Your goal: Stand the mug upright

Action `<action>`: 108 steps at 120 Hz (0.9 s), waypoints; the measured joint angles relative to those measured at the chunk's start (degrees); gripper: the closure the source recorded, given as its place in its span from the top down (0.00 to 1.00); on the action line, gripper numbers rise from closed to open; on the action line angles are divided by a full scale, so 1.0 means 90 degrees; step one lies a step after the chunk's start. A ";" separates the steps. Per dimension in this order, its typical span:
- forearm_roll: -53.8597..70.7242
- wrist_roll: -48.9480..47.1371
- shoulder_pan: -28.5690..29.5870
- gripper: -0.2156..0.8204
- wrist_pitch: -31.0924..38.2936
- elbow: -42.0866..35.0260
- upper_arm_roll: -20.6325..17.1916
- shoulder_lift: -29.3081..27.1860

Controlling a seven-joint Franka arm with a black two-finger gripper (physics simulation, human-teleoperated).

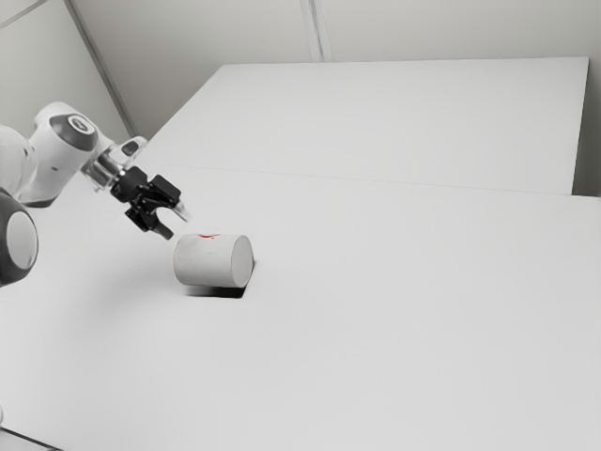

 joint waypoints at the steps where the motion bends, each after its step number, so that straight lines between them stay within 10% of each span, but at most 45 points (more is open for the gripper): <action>1: -0.0017 0.0019 0.0005 0.77 0.0003 0.0003 0.0001 0.0007; 89: -0.0641 0.0971 0.0001 0.76 0.0153 -0.0751 -0.0043 0.0055; 108: -0.0691 0.1012 -0.0122 0.62 0.0160 -0.0801 -0.0043 -0.0007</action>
